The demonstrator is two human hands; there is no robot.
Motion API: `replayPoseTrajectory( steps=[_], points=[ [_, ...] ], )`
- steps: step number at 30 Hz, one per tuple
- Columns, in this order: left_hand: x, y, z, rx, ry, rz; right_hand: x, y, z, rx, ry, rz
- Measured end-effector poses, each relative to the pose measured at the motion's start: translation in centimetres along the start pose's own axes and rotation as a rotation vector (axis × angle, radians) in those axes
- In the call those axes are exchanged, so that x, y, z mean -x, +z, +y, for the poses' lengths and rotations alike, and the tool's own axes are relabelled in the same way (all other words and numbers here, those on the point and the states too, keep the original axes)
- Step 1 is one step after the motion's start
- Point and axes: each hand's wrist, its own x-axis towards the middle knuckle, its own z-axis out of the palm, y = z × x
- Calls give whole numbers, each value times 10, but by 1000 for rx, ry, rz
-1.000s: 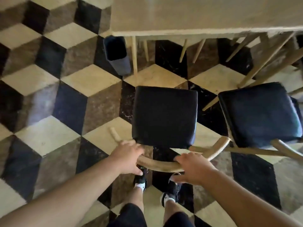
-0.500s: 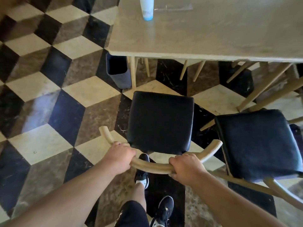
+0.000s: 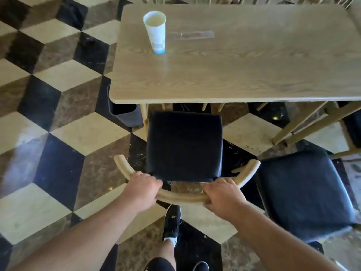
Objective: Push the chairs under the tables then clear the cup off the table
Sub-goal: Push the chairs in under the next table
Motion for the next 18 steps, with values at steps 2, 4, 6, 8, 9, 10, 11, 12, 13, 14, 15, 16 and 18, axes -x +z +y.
replayPoseTrajectory(
  steps=[2, 4, 6, 8, 9, 10, 11, 12, 13, 14, 15, 16, 18],
  points=[
    [-16, -10, -11, 27, 1, 27, -14, -13, 6, 16, 17, 12],
    [-32, -19, -22, 47, 8, 59, -30, -25, 12, 45, 33, 15],
    [-48, -28, -31, 56, 20, 83, -44, -36, 19, 64, 59, 5],
    [-62, -37, -38, 54, 36, 104, -57, -44, 26, 92, 81, -7],
    [-68, -41, -40, 49, 42, 113, -63, -48, 30, 104, 91, -10],
    [-74, -46, -42, 42, 47, 123, -68, -52, 34, 113, 99, -11],
    [-79, -50, -44, 33, 52, 131, -73, -57, 38, 122, 105, -8],
    [-85, -54, -45, 27, 58, 139, -77, -61, 42, 130, 111, -4],
    [-89, -58, -47, 23, 63, 145, -81, -65, 45, 132, 116, 4],
    [-94, -62, -48, 20, 66, 152, -85, -69, 49, 131, 120, 16],
    [-98, -66, -49, 12, 68, 157, -88, -72, 51, 133, 125, 27],
    [-102, -69, -50, 4, 70, 166, -92, -75, 54, 139, 132, 36],
    [-110, -76, -51, -3, 68, 183, -98, -80, 59, 157, 148, 47]
  ],
)
